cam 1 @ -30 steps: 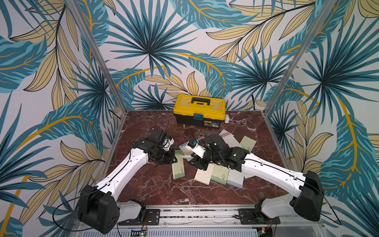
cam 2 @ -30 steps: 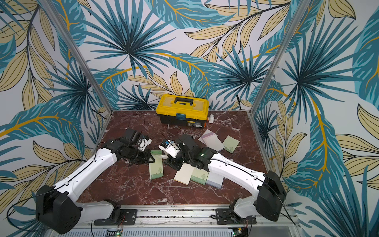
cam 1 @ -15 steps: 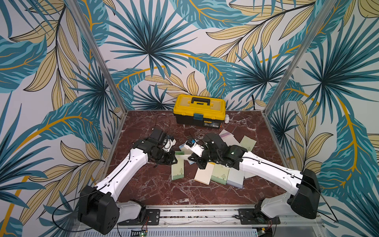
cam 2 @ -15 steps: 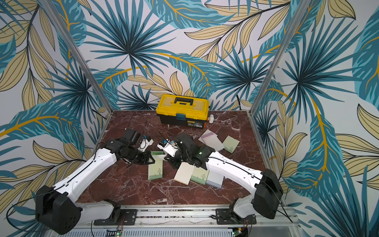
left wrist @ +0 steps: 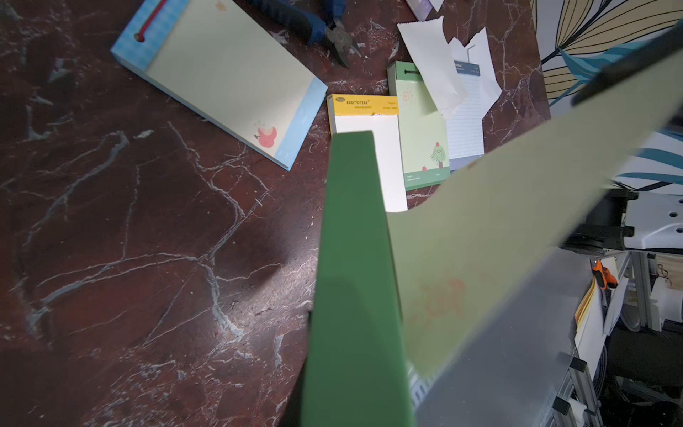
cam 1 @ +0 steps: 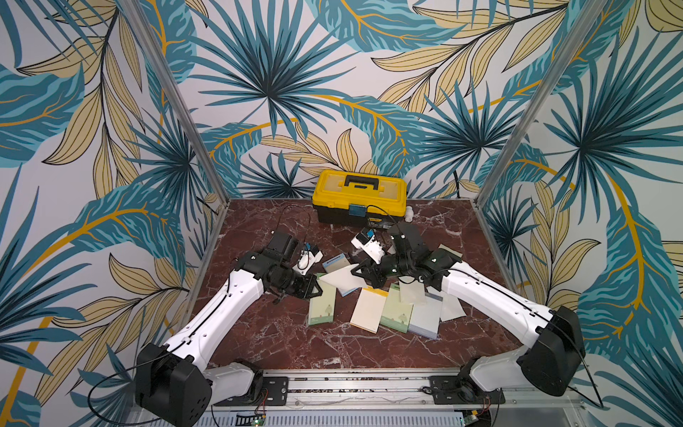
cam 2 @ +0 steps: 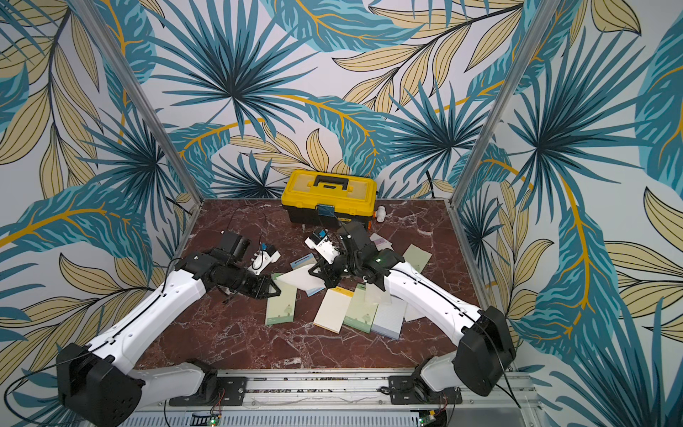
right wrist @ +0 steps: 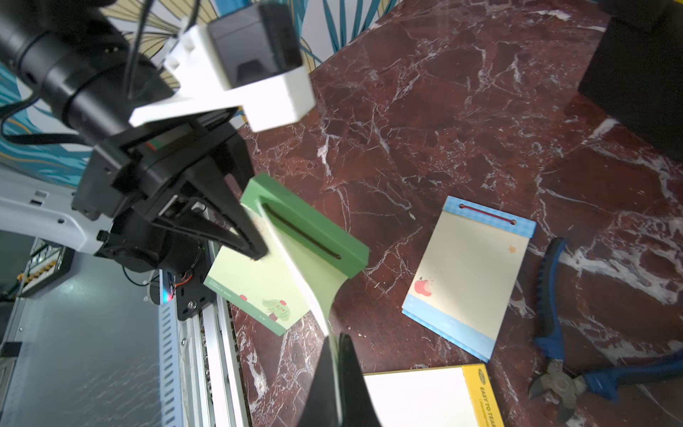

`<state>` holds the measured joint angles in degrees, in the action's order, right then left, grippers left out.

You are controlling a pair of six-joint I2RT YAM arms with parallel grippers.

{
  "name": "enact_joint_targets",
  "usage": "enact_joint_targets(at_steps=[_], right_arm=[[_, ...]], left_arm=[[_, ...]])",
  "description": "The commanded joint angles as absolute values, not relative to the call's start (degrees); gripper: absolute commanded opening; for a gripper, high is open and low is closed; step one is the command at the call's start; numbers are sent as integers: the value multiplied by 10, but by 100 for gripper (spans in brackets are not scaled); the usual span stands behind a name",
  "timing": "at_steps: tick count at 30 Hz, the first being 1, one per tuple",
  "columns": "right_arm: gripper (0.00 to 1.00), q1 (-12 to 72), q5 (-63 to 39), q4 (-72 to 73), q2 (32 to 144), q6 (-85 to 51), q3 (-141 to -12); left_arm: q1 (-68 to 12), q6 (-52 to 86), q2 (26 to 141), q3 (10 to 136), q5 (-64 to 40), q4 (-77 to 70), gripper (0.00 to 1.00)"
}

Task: Tear off pages from different memo pads
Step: Tear off the paper from the memo pad, then place the paper at the center of the board.

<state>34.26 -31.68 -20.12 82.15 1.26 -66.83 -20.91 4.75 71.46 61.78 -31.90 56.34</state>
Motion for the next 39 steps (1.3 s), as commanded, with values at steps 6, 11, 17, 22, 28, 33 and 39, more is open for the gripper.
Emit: enact_joint_targets(at_steps=[6,11,17,22,28,33,39], right_arm=[[0,256,-354,-97,877,-59,-606],[0,210,-358,-28,898,-105,-570],[0,183,-280,-36,931,-151,-577],[17,170,-241,-94,988,-232,-662],[73,147,-131,-212,1015,-261,-737],[77,132,-66,-229,949,-209,-694],[81,97,4,-199,827,-142,-587]], left_arm=[[-187,22,733,622,-353,563,0],[-161,16,746,620,-376,558,0],[-124,29,764,610,-368,532,0],[-47,123,834,618,-382,444,0],[-10,129,919,680,-341,428,0],[-1,124,933,686,-259,412,28],[1,121,910,654,-143,375,75]])
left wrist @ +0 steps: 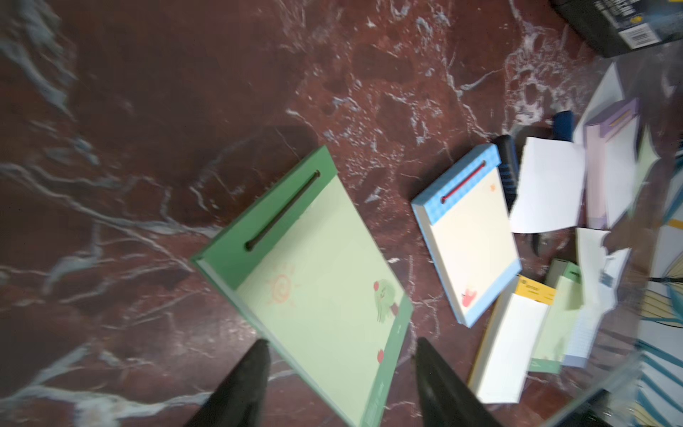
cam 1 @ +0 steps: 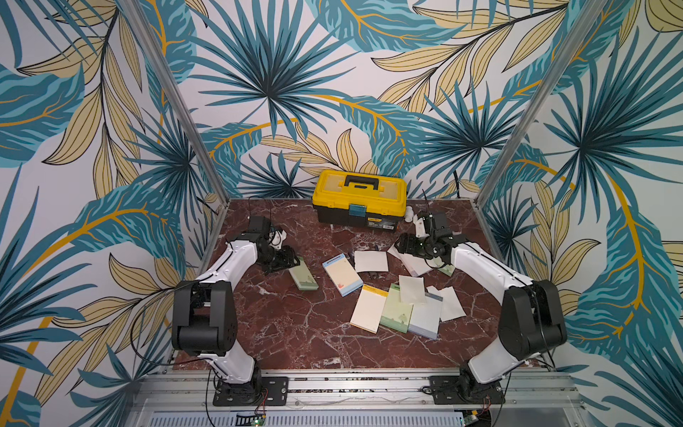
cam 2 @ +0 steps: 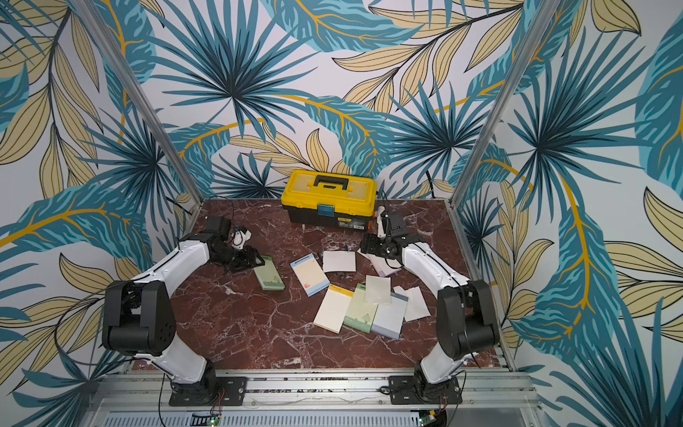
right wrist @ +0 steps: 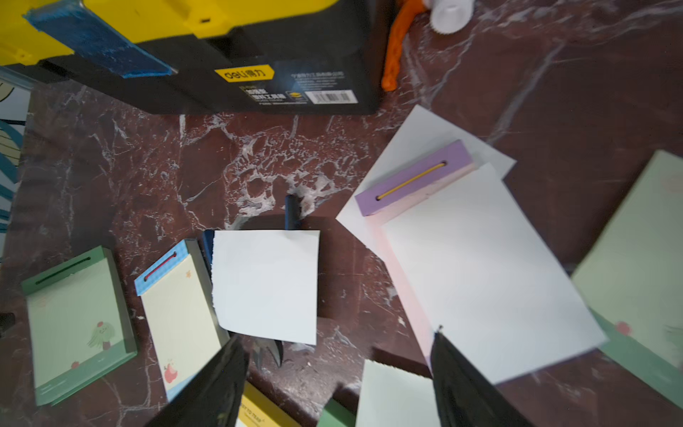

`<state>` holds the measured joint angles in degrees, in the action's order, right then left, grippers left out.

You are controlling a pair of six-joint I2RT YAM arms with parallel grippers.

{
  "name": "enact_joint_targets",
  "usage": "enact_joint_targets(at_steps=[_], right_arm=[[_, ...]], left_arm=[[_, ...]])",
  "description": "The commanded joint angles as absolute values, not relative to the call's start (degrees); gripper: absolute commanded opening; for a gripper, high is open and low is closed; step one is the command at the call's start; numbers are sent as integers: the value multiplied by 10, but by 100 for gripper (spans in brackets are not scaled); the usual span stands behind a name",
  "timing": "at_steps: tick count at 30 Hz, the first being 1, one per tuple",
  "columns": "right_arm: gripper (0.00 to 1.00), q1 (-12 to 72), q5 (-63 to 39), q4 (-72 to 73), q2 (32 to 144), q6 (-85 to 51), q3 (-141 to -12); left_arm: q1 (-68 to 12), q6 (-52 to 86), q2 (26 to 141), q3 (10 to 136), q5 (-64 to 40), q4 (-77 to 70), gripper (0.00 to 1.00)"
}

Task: Tear off pages from different memo pads
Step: Place the paper at the center of the board, then place the memo pad at the center of the board.

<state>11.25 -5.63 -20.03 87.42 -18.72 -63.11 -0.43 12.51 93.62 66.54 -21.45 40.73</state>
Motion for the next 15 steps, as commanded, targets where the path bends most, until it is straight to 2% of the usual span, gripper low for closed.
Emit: enact_joint_targets(at_steps=[1,2,4,5,9,15], right_arm=[[84,91,24,-177,801,-131,-557],[87,85,43,-153,775,-120,-530],[97,71,81,-92,725,-98,-474],[99,64,87,-75,708,-90,-458],[99,22,84,-19,684,-73,-405],[99,0,94,117,659,-33,-317]], left_arm=[[1,121,886,643,-129,357,88],[0,121,863,631,-120,342,100],[1,119,800,600,-100,303,100],[1,117,776,586,-88,284,100],[4,88,675,504,-44,185,100],[7,2,526,266,-4,-129,100]])
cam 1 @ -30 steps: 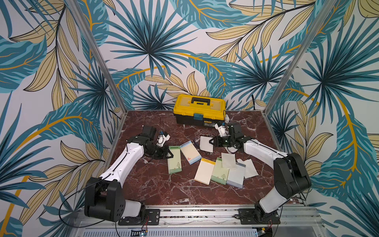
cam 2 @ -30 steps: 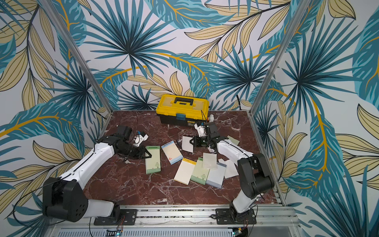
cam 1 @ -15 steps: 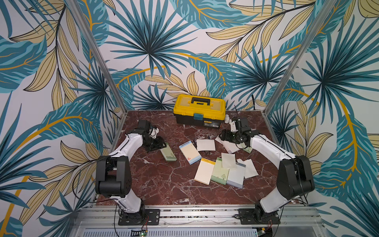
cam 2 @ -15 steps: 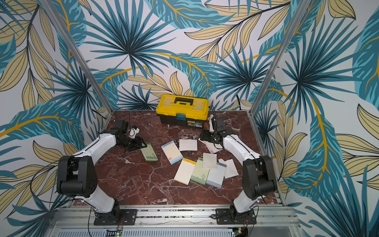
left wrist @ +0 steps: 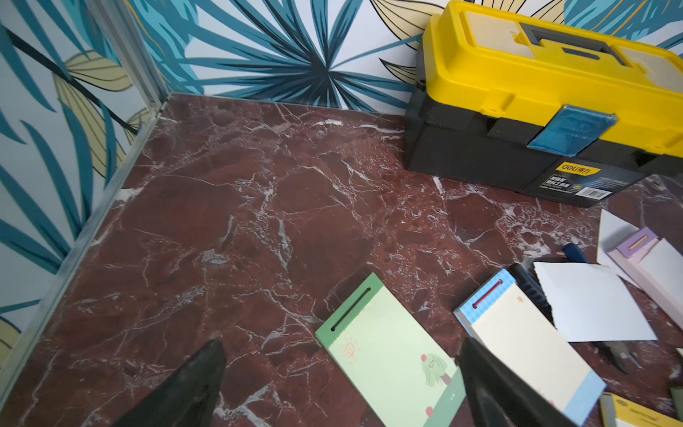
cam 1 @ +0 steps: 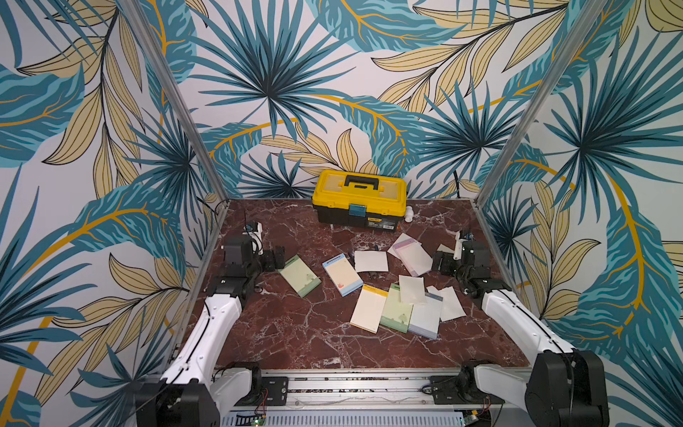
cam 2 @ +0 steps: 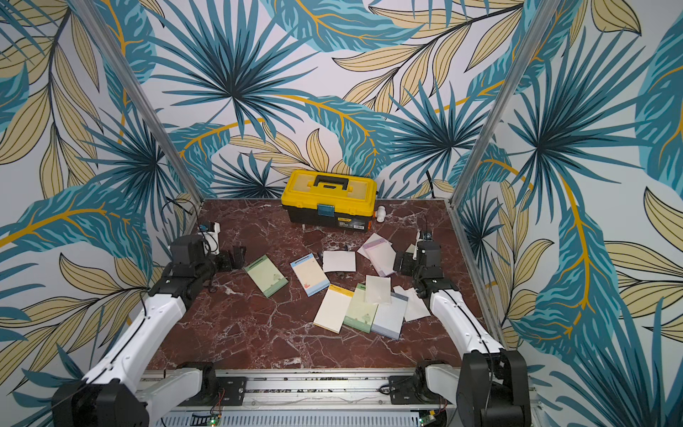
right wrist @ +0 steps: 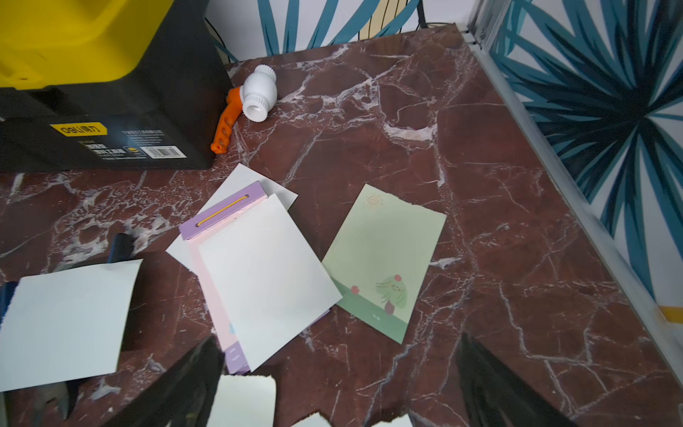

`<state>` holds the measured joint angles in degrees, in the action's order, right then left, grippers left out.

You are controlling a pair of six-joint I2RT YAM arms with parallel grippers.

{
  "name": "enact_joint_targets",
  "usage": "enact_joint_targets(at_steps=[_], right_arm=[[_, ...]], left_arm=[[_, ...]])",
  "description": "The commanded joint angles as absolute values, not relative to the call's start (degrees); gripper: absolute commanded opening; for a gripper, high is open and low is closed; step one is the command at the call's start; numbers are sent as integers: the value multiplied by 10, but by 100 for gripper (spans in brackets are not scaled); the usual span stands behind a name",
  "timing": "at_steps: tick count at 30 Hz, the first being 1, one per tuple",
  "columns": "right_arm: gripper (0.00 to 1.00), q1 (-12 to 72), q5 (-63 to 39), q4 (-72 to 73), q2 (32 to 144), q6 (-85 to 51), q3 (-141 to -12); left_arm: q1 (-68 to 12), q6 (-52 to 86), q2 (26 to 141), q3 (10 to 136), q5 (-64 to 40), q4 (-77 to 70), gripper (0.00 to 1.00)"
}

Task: Tear off pages from different memo pads
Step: Place the memo pad at the center of the board, then reset both arms

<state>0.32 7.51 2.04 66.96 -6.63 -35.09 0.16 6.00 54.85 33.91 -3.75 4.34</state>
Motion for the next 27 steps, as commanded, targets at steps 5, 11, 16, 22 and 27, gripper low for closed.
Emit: enact_joint_targets(at_steps=[5,11,16,22,27], right_arm=[[100,0,63,309,705,-17,-235],[99,5,48,411,794,-15,-242],[99,8,55,546,863,-8,-205],[100,8,64,466,859,-17,-240],[99,8,62,473,860,-14,-238]], left_arm=[[21,0,547,158,46,-291,100],[49,18,679,99,41,-523,100],[51,33,771,115,-30,-610,100],[35,20,911,130,-33,-724,100],[29,16,905,158,-14,-667,100]])
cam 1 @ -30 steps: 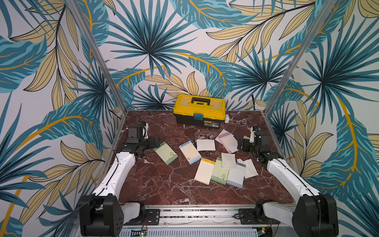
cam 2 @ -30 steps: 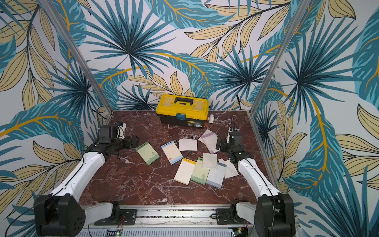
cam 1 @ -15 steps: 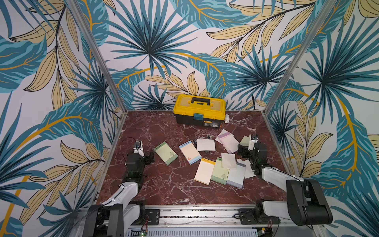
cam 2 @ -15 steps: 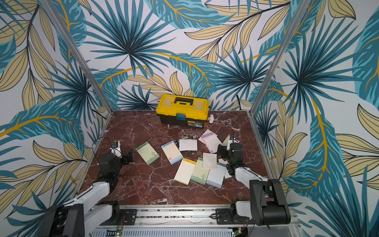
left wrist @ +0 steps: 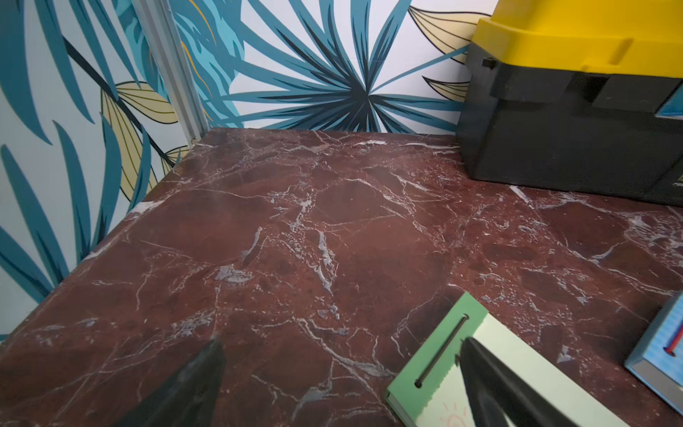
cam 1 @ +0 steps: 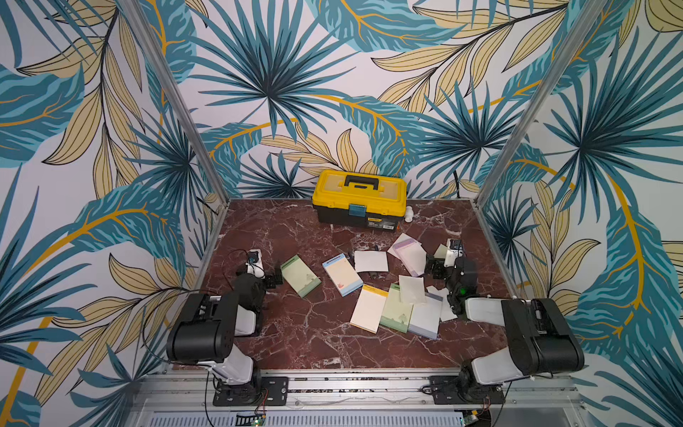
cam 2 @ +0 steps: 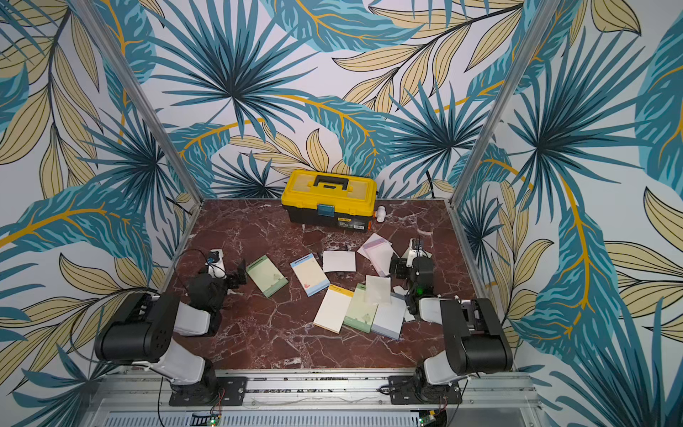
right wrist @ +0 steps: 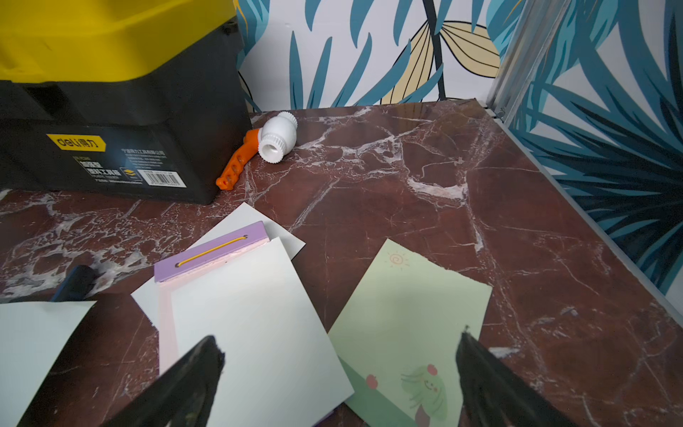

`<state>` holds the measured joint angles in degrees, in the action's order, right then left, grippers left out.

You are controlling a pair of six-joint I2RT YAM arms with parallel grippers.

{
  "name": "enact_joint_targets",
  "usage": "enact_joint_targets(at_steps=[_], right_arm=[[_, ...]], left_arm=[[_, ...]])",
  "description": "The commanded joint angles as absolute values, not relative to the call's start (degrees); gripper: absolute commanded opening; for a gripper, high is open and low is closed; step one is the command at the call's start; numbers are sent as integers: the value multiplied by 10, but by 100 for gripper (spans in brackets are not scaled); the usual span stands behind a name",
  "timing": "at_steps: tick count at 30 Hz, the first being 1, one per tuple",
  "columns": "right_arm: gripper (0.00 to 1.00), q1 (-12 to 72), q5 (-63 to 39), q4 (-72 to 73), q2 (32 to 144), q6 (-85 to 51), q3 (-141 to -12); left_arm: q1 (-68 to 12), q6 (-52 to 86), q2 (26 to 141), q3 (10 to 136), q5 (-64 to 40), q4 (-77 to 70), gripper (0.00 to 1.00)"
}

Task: Tear off pages from different memo pads
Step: Reset both arms

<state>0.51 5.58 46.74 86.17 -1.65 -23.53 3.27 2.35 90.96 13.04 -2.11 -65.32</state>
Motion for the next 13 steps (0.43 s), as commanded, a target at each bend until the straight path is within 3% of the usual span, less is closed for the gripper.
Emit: enact_joint_targets(at_steps=[1,5,13], right_arm=[[99,8,62,472,859,-16,-238],[99,8,63,472,859,-15,-238],[100,8,61,468,859,-14,-241]], left_arm=[[29,19,904,169,-4,-653,100],[19,37,900,196,88,-594,100],[13,29,900,193,91,-600,100]])
